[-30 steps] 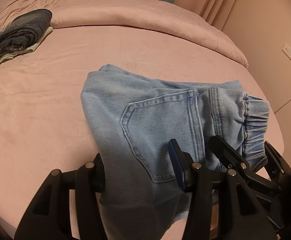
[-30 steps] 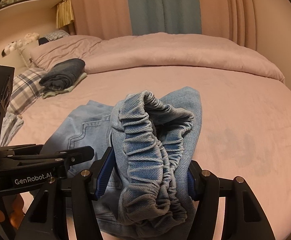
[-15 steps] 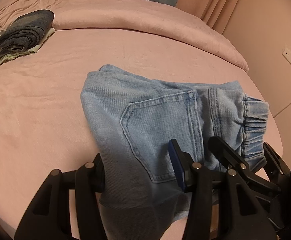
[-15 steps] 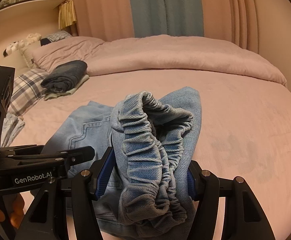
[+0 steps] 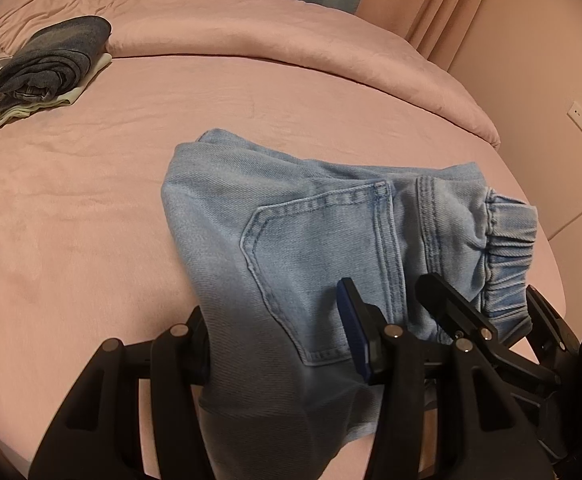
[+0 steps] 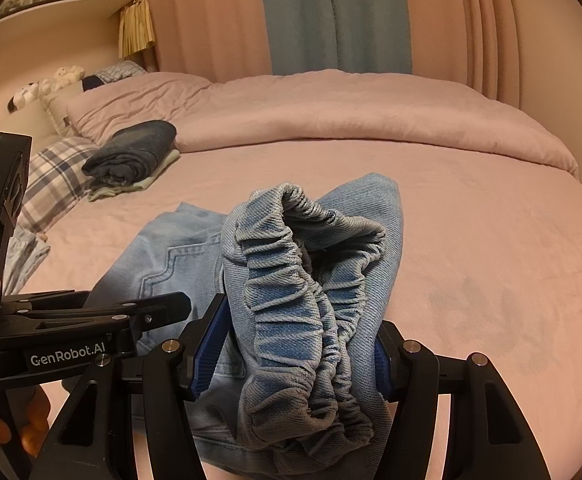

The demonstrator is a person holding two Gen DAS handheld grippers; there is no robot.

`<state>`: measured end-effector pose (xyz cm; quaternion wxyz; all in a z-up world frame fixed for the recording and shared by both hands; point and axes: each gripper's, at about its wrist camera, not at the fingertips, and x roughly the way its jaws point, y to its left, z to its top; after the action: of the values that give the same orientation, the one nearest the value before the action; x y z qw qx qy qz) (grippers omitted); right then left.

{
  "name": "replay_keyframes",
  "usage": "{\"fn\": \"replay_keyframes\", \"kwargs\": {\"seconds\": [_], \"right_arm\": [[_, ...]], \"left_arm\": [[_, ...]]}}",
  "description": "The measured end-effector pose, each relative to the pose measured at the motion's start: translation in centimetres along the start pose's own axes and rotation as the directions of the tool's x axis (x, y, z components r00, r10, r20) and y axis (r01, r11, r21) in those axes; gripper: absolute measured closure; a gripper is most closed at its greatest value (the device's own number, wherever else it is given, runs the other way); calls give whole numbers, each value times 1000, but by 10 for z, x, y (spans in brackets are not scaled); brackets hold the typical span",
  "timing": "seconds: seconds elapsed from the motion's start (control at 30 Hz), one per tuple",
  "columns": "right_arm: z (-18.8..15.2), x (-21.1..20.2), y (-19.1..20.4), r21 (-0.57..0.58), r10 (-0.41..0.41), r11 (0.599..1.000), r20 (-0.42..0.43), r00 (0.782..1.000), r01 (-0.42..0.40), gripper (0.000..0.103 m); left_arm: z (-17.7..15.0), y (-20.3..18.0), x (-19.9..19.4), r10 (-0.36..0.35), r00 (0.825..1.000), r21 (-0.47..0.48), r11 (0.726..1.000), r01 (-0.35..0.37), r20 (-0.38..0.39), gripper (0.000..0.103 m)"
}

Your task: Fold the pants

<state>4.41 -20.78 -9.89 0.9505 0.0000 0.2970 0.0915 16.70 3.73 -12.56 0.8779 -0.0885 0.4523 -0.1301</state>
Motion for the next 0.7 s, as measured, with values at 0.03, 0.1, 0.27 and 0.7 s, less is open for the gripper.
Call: {"fn": "replay_keyframes", "kwargs": {"seconds": [0.03, 0.1, 0.27, 0.7], "right_arm": [[0, 0, 0, 1, 1, 1000, 0, 1000, -1, 39], [0, 0, 0, 2, 1, 1000, -1, 1000, -1, 39], [0, -1, 1, -1, 1, 1000, -3, 1000, -1, 39], [3, 4, 2, -21, 8, 1000, -18, 1000, -8, 39]], "left_arm": [[0, 0, 0, 1, 1000, 0, 1000, -1, 0, 53], [0, 0, 1, 2, 1000, -1, 1000, -2, -1, 53], [1, -1, 3, 6, 1000, -6, 1000, -6, -4, 53], [10, 4, 9, 12, 1000, -29, 1000, -12, -5, 53]]}}
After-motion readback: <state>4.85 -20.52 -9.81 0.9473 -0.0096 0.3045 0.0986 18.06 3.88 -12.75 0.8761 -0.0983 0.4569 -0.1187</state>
